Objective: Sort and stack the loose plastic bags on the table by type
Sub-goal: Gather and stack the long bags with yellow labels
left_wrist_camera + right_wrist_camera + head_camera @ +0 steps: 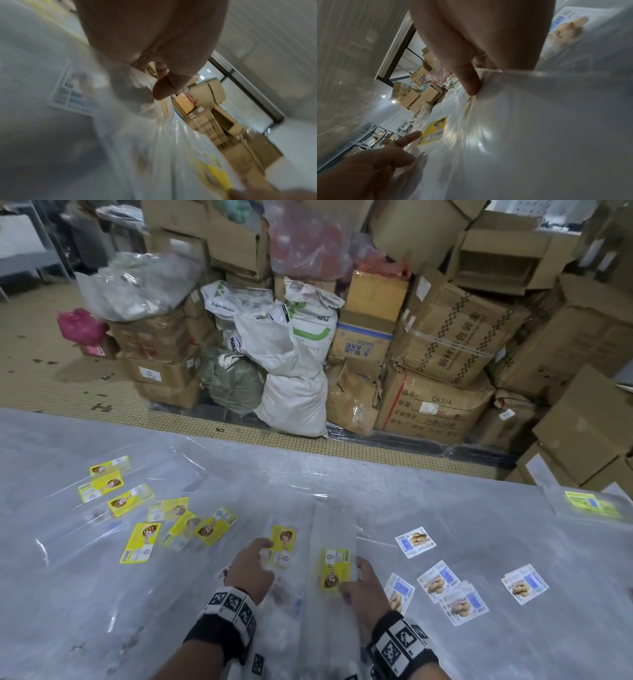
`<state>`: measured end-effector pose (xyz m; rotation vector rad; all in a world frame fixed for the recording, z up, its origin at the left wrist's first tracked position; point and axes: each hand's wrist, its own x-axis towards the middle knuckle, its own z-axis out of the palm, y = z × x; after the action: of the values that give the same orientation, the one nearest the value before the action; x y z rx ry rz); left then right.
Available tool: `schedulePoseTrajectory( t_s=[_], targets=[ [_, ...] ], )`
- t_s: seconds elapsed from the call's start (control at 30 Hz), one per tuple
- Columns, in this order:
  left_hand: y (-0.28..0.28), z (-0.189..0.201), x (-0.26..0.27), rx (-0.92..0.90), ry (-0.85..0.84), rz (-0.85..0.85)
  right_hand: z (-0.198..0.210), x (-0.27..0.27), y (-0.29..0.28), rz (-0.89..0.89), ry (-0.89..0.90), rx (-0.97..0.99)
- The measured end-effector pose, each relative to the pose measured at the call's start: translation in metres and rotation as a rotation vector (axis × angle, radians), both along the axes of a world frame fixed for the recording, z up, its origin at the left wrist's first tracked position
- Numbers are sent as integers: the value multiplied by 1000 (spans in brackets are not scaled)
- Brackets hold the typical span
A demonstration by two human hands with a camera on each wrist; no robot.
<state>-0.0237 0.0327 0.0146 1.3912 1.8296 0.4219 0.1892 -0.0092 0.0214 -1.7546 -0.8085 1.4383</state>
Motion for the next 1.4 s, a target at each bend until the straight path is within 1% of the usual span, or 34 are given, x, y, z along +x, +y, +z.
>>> schedulePoseTrajectory(
  t_s=[0.13, 0.2, 0.27, 0.37, 0.43, 0.5, 0.57, 0.67, 0.73, 0.8, 0.87, 0.9, 0.93, 1.0, 1.07, 1.17, 1.23, 1.27, 1.3, 1.37, 1.4],
  targets=[
    [-5, 5, 1, 116, -343, 168, 0, -5, 3, -38, 41, 21],
    [-7, 6, 1, 129, -510, 248, -2, -6, 5, -72, 86, 47],
    [-11, 3, -1, 122, -604, 300, -3, -5, 10, -136, 149, 89],
    [-17, -4, -2, 68, -625, 309, 5, -2, 18, -202, 311, 147],
    [-21, -9, 1, -7, -643, 311, 12, -6, 23, -168, 365, 151],
    [-24, -14, 4, -47, -616, 293, 19, -14, 25, -95, 345, 115],
    [-25, -18, 7, -60, -630, 273, 20, -19, 30, -59, 288, 96],
    [-23, -17, 7, -58, -668, 310, 24, -23, 41, -12, 227, 111],
    [-22, -19, 6, -38, -674, 333, 30, -23, 46, 20, 232, 99],
    [-22, -24, 5, -17, -662, 349, 34, -21, 51, -1, 336, 111],
    [-22, -27, 4, -16, -665, 355, 33, -18, 56, -72, 437, 131],
    [-22, -24, 5, -14, -664, 366, 31, -18, 58, -86, 434, 136],
    [-23, -19, 6, -15, -674, 392, 28, -21, 58, -78, 393, 129],
    [-25, -6, 11, -24, -710, 421, 19, -29, 53, 2, 239, 100],
    [-28, 3, 19, -50, -729, 388, 11, -38, 47, 63, 116, 67],
    [-28, -5, 23, -103, -758, 394, 0, -46, 44, 124, 47, 54],
    [-29, -6, 24, -92, -703, 361, -3, -50, 46, 178, -1, 64],
    [-28, -8, 25, -67, -696, 378, -5, -50, 47, 203, -33, 80],
    [-29, -5, 26, -38, -723, 394, -6, -49, 48, 231, -74, 106],
    [-29, -4, 26, -14, -835, 458, -7, -47, 52, 279, -137, 147],
    [-29, -1, 27, -14, -881, 492, -2, -47, 52, 279, -117, 154]
  ],
)
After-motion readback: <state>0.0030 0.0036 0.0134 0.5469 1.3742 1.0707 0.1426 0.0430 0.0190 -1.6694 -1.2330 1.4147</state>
